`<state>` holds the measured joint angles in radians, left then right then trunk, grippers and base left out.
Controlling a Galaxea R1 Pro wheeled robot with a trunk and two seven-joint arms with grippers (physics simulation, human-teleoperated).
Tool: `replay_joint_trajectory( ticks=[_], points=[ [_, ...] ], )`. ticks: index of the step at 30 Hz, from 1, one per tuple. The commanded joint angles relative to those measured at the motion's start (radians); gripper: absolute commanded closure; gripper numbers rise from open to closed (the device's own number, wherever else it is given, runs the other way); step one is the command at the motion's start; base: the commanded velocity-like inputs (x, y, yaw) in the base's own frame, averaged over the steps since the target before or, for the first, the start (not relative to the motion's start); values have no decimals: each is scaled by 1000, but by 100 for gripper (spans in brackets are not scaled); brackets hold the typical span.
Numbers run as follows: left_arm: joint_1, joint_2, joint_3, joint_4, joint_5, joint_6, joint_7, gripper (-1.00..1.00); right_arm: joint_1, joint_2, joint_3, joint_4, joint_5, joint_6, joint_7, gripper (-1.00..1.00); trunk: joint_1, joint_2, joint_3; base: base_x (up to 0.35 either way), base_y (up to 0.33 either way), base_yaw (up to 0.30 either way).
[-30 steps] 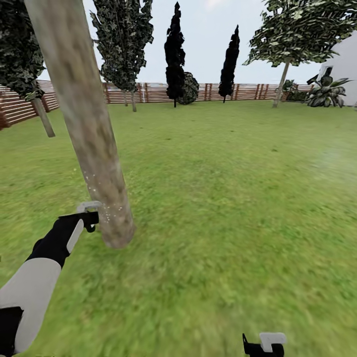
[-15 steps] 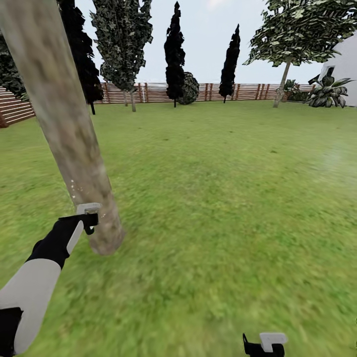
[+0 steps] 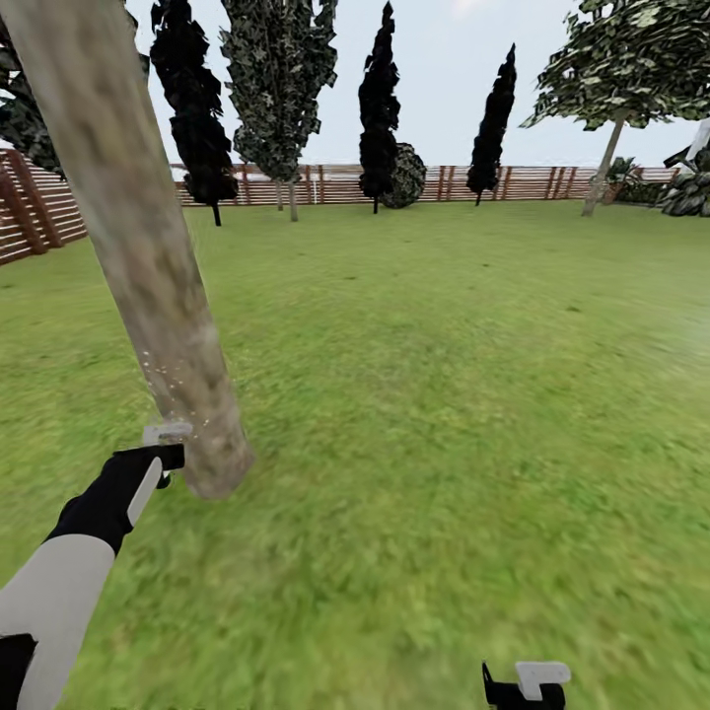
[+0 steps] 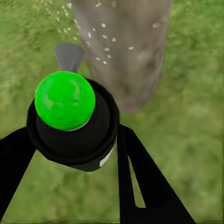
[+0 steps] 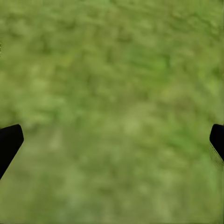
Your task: In the garden, pick up the pesticide atomizer on the floor and spray pesticide onto both trees until each tree trunk is fully covered.
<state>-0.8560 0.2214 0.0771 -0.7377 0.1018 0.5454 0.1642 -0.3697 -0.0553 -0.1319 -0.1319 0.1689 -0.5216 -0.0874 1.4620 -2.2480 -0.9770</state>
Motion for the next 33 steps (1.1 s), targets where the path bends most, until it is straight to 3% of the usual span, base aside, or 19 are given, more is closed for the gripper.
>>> replay_joint_trajectory(
  ticks=[1,6,13,22,27,33],
  points=[
    [1,-7,-1,0,-2,1,1,100,0,0,0,0,0,0,0,-100,0,0,0,122,-266,278],
    [0,-45,0,0,-3,1,3,100,0,0,0,0,0,0,0,-100,0,0,0,213,-210,277],
    [17,-12,2,1,-4,-1,24,100,0,-2,-1,0,0,0,0,-100,0,0,0,240,-180,45],
    [20,-24,1,1,-2,-1,29,100,0,-1,-1,0,0,0,0,-100,0,0,0,109,-250,0],
    [21,-9,8,31,-2,-2,29,100,0,-1,0,0,0,0,0,-100,0,0,0,3,-268,4],
    [23,-16,9,69,-3,-13,50,100,0,0,0,0,0,0,0,-100,0,0,0,40,-268,225]
  ],
)
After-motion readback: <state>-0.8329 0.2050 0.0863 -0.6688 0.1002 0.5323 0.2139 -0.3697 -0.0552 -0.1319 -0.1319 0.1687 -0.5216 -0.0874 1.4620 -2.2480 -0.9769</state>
